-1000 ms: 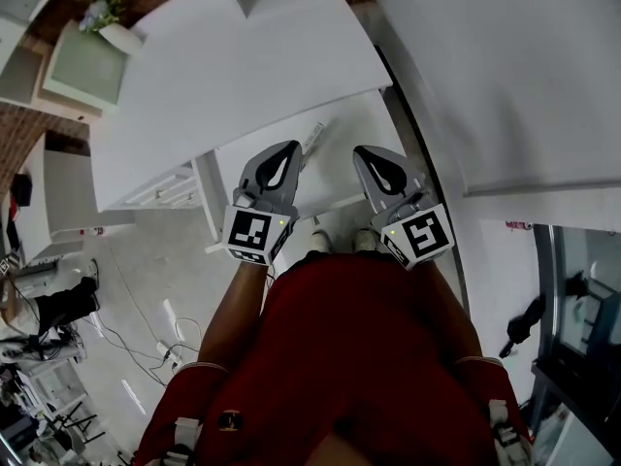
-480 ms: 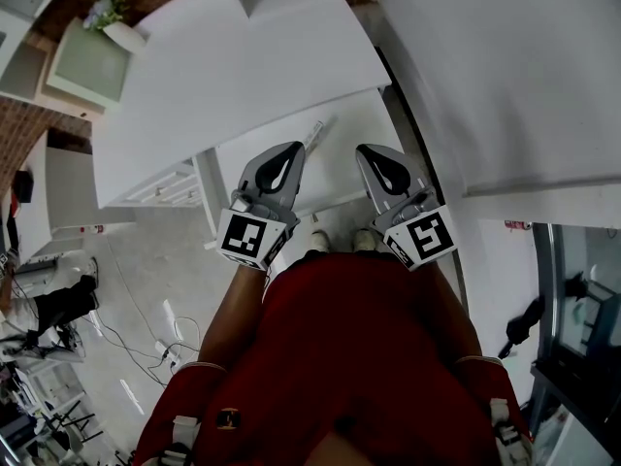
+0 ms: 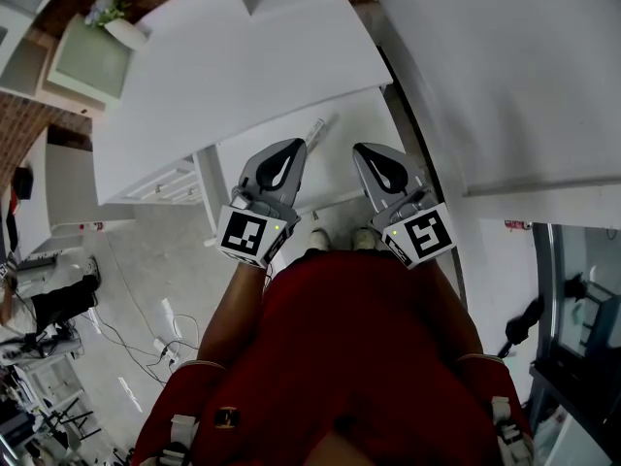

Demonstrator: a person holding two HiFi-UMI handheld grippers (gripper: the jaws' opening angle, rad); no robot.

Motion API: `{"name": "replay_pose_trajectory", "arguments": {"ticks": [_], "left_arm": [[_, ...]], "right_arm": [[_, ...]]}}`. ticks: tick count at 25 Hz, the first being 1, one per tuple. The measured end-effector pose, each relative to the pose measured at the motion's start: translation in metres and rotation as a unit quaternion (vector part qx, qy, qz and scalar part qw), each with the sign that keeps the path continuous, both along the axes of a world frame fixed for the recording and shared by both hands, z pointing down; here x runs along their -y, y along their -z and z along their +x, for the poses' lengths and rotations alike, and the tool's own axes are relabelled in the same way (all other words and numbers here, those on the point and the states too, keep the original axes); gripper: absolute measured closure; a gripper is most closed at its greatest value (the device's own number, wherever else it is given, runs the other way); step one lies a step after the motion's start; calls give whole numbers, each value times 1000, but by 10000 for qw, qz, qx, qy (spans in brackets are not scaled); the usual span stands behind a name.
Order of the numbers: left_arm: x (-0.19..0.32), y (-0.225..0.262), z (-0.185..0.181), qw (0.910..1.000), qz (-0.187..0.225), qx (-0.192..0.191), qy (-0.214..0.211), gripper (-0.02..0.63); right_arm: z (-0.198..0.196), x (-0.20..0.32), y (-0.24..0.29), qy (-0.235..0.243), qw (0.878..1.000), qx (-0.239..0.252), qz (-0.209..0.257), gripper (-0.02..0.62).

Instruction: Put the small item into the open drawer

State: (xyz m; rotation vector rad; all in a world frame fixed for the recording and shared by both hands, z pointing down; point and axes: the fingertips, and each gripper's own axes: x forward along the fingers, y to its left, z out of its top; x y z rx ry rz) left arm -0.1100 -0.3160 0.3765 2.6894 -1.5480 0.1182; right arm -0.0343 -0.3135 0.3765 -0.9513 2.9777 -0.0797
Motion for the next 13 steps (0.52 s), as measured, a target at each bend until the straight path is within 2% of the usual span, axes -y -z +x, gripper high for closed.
{"name": "replay_pose_trajectory", "arguments": {"ticks": [13], "left_arm": [[-2, -5, -4, 10000, -32, 1, -28, 600]], "right_arm": [[0, -2, -2, -47, 10000, -34, -26, 584]]}}
